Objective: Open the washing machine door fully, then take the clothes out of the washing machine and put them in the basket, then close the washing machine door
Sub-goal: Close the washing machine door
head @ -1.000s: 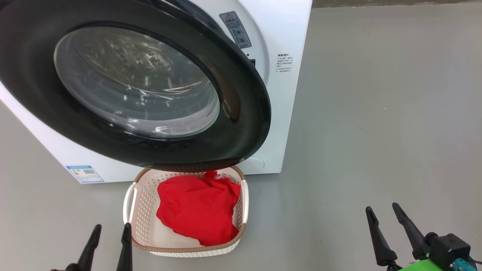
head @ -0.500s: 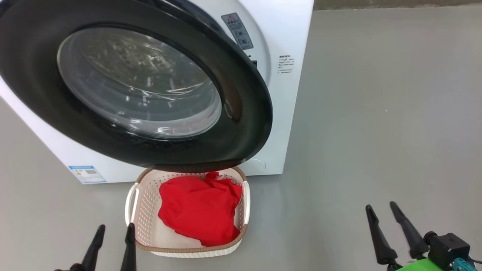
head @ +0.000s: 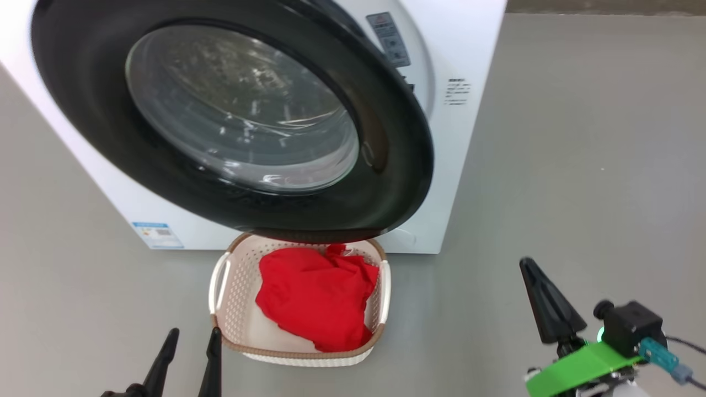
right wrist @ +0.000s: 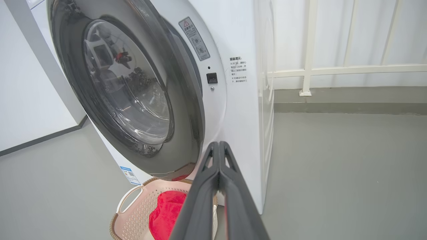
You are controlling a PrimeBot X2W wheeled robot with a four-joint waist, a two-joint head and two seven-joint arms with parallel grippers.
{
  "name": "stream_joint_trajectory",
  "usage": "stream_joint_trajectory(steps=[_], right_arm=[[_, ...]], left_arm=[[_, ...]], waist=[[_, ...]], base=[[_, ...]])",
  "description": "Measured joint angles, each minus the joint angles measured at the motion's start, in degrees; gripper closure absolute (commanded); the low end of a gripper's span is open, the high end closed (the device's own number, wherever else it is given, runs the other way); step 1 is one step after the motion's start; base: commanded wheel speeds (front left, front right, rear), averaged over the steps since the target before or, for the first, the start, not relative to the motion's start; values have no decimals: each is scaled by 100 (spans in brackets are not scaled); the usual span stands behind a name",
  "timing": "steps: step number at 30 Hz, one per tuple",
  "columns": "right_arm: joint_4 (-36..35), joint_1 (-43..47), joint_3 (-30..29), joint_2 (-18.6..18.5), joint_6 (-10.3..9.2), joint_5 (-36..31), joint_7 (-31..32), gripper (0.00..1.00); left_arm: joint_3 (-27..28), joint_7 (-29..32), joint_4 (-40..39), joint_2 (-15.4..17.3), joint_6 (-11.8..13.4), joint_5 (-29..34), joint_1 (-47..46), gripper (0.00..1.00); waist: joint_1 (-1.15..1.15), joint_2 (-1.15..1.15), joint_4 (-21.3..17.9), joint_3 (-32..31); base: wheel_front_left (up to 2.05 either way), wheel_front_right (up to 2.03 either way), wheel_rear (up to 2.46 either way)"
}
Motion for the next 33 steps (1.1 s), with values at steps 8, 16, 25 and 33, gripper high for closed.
stream_joint_trajectory(steps=[8,16,25,33], right_arm=[[26,-672,278,-182,-1,44,0,100],[246,-1382,520,-360,0,110,0,100],[523,-2195,753,-488,0,248,0,100],[742,-2723,957,-632,0,310,0,100]], left_arm=[[-121,-1,10,-3,0,-175,-123,0],[-237,-1,-2,-7,0,-309,-336,0],[-375,-1,-8,-19,0,-408,-641,0],[-465,-1,-12,-22,0,-477,-780,0]], waist=[[0,0,262,164],[0,0,443,418],[0,0,607,738],[0,0,790,1035]], base=[[0,0,0],[0,0,0],[0,0,0],[0,0,0]])
